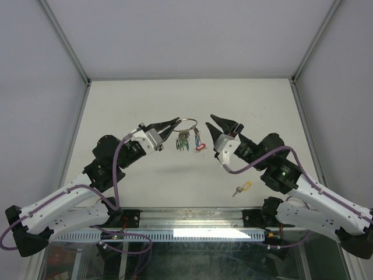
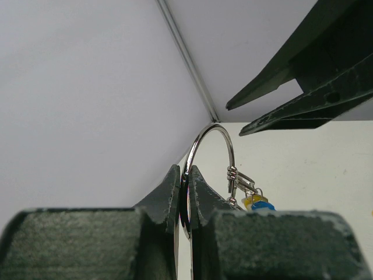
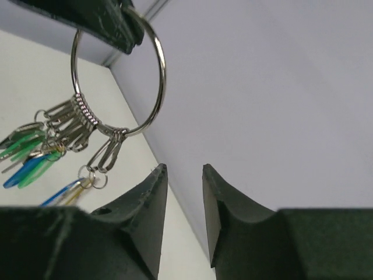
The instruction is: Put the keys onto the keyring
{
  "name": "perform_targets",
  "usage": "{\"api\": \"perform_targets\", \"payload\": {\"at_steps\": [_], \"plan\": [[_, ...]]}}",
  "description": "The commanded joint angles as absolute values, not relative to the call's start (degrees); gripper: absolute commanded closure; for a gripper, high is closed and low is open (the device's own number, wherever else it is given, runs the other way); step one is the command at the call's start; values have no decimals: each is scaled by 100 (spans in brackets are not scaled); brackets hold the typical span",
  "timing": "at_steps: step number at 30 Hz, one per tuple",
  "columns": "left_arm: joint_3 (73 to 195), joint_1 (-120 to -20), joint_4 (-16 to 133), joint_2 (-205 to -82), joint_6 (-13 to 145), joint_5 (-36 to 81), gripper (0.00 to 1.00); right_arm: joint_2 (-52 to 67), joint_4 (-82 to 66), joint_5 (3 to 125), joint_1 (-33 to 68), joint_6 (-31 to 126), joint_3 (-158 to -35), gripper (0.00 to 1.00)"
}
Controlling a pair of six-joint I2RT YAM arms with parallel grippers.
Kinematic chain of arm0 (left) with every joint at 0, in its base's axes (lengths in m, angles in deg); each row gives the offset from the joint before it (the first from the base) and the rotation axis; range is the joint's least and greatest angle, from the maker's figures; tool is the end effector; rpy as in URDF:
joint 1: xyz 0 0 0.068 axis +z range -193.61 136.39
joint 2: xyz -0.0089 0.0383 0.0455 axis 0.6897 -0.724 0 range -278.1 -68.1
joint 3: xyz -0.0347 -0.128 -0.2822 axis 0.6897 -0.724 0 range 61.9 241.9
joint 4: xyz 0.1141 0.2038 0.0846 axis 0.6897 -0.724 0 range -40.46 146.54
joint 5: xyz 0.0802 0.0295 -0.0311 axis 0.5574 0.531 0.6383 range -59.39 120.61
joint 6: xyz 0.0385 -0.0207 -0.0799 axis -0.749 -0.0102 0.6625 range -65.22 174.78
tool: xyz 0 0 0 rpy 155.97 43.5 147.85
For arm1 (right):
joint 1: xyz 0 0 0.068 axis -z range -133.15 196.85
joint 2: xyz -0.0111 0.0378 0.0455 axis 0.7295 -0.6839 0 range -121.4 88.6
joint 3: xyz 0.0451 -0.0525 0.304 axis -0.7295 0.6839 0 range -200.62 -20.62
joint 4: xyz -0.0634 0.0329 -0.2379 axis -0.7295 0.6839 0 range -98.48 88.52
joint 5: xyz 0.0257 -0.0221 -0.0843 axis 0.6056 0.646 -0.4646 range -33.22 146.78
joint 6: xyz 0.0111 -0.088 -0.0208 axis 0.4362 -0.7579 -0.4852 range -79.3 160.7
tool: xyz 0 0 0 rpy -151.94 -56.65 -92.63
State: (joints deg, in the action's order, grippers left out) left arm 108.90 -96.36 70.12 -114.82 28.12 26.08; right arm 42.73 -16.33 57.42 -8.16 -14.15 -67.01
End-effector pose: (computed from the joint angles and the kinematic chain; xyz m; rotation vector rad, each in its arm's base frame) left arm 0.1117 -0.1575 0.4332 0.9087 0.9884 -0.4381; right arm 0.1097 0.1583 0.4166 -1.1713 0.8110 0.0103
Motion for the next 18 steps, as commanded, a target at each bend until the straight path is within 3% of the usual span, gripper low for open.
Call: {"api": "perform_targets", "payload": {"at_steps": [1, 16, 18], "plan": [[11066, -9587, 7551, -11396, 2721, 2718, 100, 4479, -1870, 5953, -827, 94, -6746, 64], [11185, -9582, 7545, -11466, 2639, 2890, 100, 4232, -2983, 5972, -916, 648, -6181, 62], [11195, -9582, 7535, -11461, 2630, 2891, 100, 4209, -3020, 5911, -945, 1308, -6152, 62]]}}
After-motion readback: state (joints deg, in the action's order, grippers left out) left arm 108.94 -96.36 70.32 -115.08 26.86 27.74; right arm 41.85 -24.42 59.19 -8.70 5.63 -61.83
